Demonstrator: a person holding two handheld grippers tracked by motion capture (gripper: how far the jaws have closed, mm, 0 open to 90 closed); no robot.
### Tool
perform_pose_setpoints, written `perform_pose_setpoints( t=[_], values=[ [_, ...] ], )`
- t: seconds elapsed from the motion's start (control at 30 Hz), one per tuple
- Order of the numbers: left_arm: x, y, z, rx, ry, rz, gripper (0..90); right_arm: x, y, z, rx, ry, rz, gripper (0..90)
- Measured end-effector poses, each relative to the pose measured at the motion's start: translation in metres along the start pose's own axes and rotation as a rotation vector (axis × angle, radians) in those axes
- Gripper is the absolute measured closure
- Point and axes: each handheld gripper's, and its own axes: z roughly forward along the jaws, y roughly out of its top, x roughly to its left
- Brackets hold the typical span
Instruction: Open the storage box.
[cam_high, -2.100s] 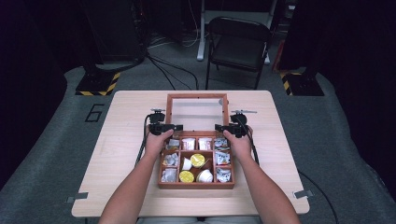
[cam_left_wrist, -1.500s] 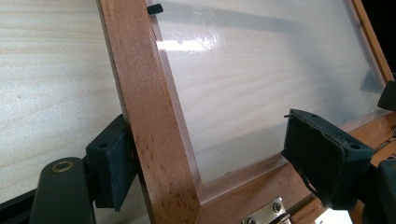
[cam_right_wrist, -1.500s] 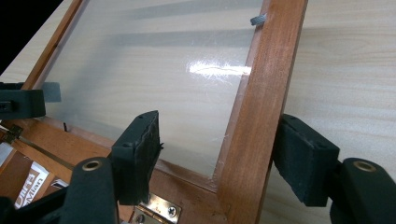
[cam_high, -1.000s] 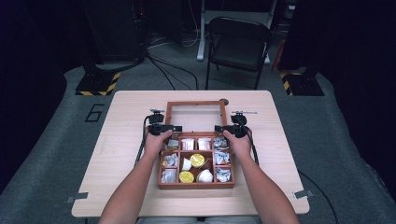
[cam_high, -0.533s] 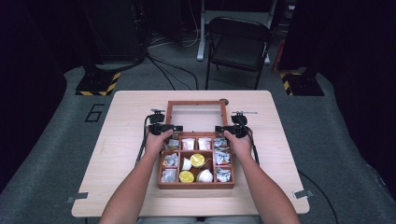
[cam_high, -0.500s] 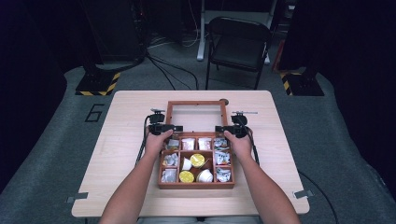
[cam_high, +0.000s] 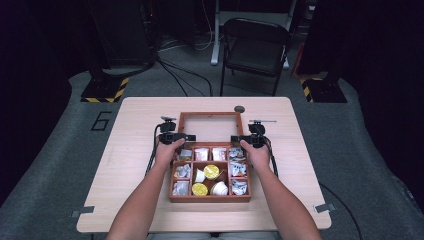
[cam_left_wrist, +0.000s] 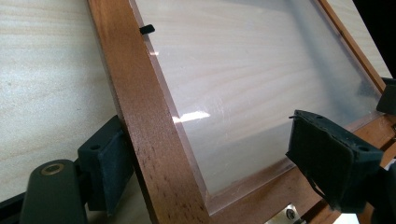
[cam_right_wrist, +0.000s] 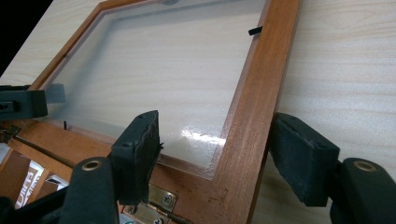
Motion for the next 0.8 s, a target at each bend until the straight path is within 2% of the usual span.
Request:
perform_pose_setpoints(
  t=[0.2, 0.5, 0.63, 0.73, 0.8],
  values=[
    [0.001, 0.0, 0.0, 0.01, -0.004, -0.015, 17.7, -0.001, -0.001, 0.001, 0.006, 0.008, 0.031, 33.7],
    [0.002, -0.001, -0.002, 0.003, -0.005, -0.032, 20.4, -0.001, -0.001, 0.001, 0.003, 0.003, 0.03, 33.7],
    [0.005, 0.0, -0.008, -0.02, 0.022, -0.029, 24.8, 0.0, -0.001, -0.002, 0.006, -0.002, 0.037, 34.0],
    [0.007, 0.001, -0.017, -0.03, 0.02, -0.037, 25.3, 0.0, 0.001, -0.008, -0.019, -0.026, 0.004, 36.0],
    [0.007, 0.001, -0.025, -0.045, 0.012, -0.043, 25.5, 0.0, 0.003, -0.016, -0.031, -0.025, 0.018, 36.0]
  ],
)
